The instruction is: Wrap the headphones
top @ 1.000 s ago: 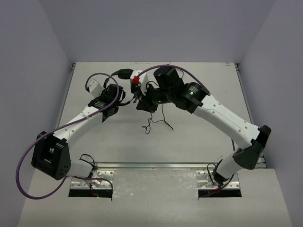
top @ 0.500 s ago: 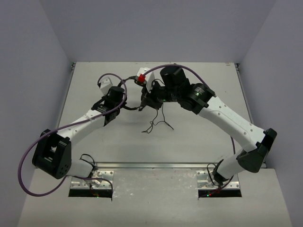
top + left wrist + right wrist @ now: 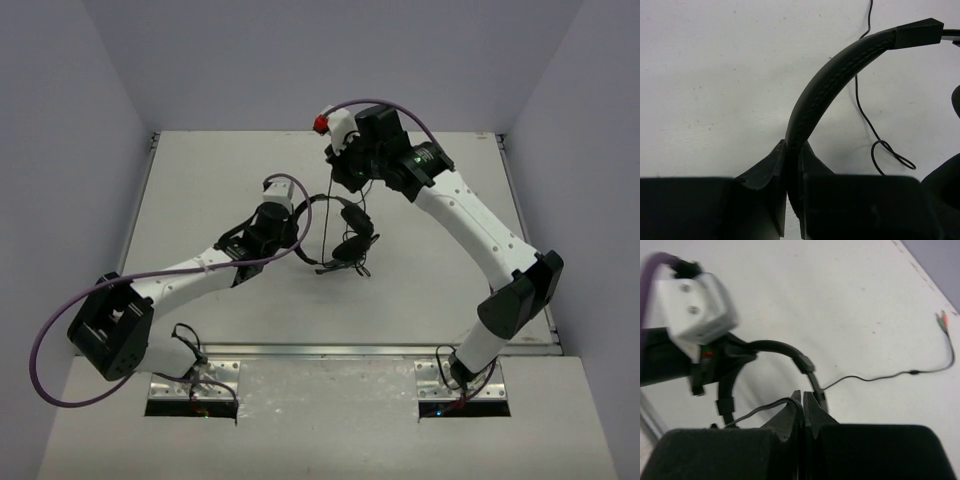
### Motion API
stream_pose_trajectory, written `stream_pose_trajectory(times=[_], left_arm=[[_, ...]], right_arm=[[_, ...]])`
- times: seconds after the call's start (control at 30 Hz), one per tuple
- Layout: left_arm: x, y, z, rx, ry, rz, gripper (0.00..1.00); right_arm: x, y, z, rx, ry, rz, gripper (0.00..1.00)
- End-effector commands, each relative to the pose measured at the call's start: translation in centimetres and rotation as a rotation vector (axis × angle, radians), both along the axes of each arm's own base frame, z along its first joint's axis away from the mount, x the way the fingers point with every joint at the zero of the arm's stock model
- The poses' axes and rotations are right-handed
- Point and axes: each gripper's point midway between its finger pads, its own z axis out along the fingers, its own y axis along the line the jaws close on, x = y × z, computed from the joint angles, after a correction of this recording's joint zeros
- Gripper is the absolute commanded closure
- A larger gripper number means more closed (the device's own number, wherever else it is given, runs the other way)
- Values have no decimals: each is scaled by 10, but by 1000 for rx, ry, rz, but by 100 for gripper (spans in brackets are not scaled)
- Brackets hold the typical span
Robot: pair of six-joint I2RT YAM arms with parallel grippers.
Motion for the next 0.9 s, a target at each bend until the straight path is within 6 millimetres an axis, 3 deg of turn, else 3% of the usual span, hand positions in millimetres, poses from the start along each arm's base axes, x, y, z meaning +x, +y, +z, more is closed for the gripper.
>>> stream_pose_trajectory(times=[0.0,0.1,0.27,0.33,0.43,0.5,0.6,0.63,0.77,0.87], left_arm=[[6,0,30,-20,-85,-5,100],[3,1,30,3,-63,11,100],[-9,-25,30,-10,-35,-117,100],[-16,-21,24,11,25,-87,100],[-24,1,18,41,115,43,100],[-32,-1,32,30,128,9,100],[-51,-19,51,-9,161,-152,100],[-60,-28,55,-33,185,-219,100],[-77,-26,66,8,224,-299,100],[-88,-22,77,29,223,-353,100]], right_arm=[[35,-36,14,-108,-156,-111,99],[41,-54,3,-191,-203,-155,99],[50,-89,25,-160,-286,-200,99],[53,-109,36,-150,-301,-208,99],[55,-128,40,-138,-308,-197,97],[64,-143,44,-132,-339,-233,90],[75,-136,42,-79,-352,-197,88],[75,-123,49,-19,-371,-143,88],[62,-87,51,138,-391,20,99],[58,-72,48,219,-382,73,99]])
